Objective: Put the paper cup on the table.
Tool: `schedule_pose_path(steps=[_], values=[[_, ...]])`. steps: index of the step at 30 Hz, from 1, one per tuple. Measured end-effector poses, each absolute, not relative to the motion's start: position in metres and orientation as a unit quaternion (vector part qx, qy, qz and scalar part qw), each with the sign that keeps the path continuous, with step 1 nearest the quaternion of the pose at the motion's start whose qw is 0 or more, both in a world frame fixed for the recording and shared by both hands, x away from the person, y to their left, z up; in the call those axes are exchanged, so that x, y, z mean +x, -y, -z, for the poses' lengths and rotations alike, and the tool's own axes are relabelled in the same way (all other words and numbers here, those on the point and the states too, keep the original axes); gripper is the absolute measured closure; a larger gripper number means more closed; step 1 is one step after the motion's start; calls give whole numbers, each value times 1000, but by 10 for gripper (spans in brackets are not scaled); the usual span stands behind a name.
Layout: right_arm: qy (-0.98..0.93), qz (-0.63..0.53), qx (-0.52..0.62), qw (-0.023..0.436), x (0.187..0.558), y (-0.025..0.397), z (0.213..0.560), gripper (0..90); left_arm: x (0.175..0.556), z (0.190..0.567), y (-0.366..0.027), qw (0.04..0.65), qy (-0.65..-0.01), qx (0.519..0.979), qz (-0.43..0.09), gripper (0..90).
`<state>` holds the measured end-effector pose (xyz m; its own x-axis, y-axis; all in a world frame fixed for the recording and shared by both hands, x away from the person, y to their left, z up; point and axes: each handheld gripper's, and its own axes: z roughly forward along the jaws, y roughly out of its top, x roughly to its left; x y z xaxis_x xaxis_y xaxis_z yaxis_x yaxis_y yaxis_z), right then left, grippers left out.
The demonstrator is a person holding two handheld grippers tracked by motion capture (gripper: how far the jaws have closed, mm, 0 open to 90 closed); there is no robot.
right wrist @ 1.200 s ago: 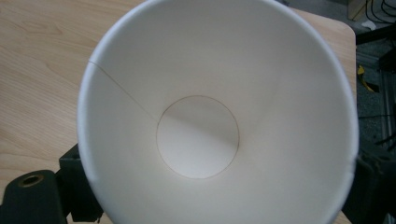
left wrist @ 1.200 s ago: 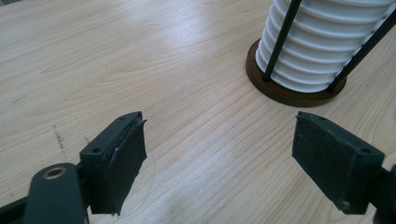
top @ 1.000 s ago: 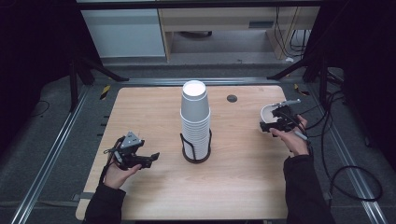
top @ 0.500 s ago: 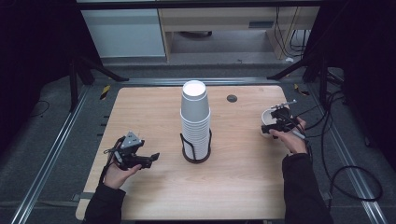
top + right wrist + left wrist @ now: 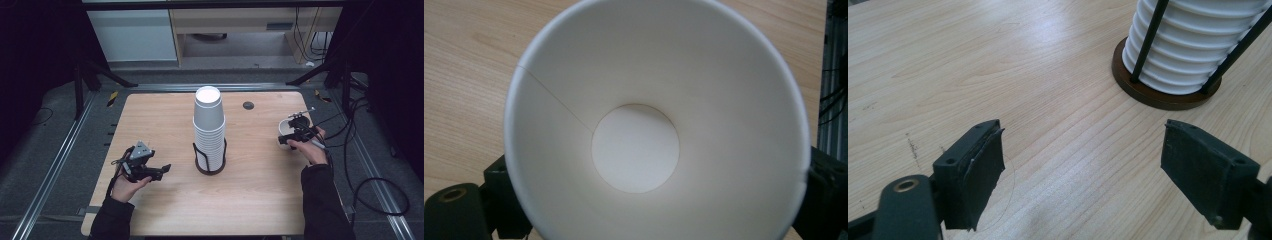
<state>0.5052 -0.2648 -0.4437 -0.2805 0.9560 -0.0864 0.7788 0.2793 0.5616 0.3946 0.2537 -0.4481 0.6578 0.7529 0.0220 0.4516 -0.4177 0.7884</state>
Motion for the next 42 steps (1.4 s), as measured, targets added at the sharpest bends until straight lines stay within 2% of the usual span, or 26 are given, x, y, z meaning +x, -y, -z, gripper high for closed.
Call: schedule_pose_path(steps=[26,37,42], values=[[-780,-217,554,194,499,263,440,18,394,447,-255,395,-366,821,-191,166],[-780,-216,558,184,485,268,442,18,393,447,-253,394,-364,822,-191,166],[-783,-219,549,196,472,267,440,18,393,446,-254,396,-363,821,-193,166]])
